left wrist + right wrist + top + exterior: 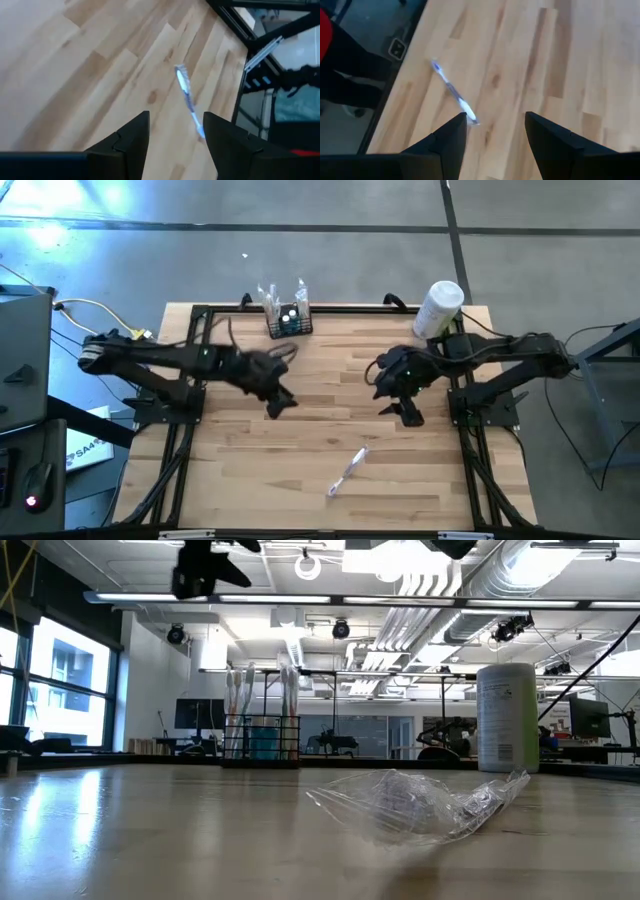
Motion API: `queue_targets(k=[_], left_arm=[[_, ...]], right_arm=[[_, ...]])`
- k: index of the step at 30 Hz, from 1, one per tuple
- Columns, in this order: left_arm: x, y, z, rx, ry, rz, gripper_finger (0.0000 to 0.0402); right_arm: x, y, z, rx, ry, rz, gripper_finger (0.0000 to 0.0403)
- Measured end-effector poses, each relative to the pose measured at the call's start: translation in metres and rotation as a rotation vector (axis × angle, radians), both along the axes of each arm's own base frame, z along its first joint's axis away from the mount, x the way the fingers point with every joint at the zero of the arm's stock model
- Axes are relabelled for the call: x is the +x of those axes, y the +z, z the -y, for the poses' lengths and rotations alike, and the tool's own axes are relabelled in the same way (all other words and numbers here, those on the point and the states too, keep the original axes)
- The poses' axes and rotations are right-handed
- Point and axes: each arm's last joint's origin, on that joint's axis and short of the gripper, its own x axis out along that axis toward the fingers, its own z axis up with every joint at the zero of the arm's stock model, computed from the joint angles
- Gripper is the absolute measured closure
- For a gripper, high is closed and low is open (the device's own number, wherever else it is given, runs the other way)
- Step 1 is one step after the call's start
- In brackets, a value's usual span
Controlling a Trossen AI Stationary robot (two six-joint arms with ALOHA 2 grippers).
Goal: Pick & Place toothbrushing station
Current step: Put the violet toothbrush into the black wire organizer
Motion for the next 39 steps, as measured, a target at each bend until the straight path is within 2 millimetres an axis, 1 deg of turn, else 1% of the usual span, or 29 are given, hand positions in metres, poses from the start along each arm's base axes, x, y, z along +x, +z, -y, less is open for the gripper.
queue_targets(k=[3, 6, 9, 11, 15, 17, 22, 26, 28, 32, 37, 39], left_arm=[[-0.001, -0.002, 0.024, -0.018, 0.078, -0.008, 0.0217], [-0.007, -0.003, 0.049, -0.022, 0.152, 0.005, 0.0217], [-0.008, -0.01, 0.072, -0.019, 0.221, 0.009, 0.0217], [-0.01, -0.015, 0.085, -0.029, 0.239, 0.004, 0.0217], [-0.008, -0.024, 0.101, -0.074, 0.265, -0.019, 0.0217], [-0.005, -0.029, 0.105, -0.079, 0.271, -0.031, 0.0217], [0.003, -0.035, 0.109, -0.07, 0.266, -0.028, 0.0217], [0.007, -0.04, 0.111, -0.058, 0.271, -0.032, 0.0217], [0.009, -0.042, 0.112, -0.057, 0.271, -0.034, 0.0217], [0.01, -0.044, 0.114, -0.066, 0.251, -0.042, 0.0217], [0.01, -0.045, 0.115, -0.035, 0.207, -0.051, 0.0217], [0.01, -0.045, 0.115, -0.021, 0.197, -0.05, 0.0217]], right_arm=[[-0.001, -0.006, -0.015, -0.015, 0.06, -0.016, 0.0209], [0.0, -0.017, -0.031, -0.083, 0.131, -0.013, 0.0209], [0.002, -0.034, -0.044, -0.167, 0.181, -0.012, 0.0209], [0.011, -0.048, -0.048, -0.203, 0.154, 0.012, 0.0209], [0.022, -0.073, -0.054, -0.22, 0.143, -0.002, 0.0209], [0.032, -0.081, -0.057, -0.232, 0.146, 0.018, 0.0209], [0.047, -0.107, -0.073, -0.261, 0.189, -0.019, 0.0209], [0.057, -0.137, -0.089, -0.305, 0.273, -0.09, 0.0209], [0.06, -0.151, -0.096, -0.322, 0.301, -0.126, 0.0209], [0.062, -0.172, -0.111, -0.341, 0.351, -0.164, 0.0209], [0.065, -0.19, -0.128, -0.335, 0.419, -0.157, 0.0209], [0.068, -0.198, -0.131, -0.342, 0.436, -0.154, 0.0209]])
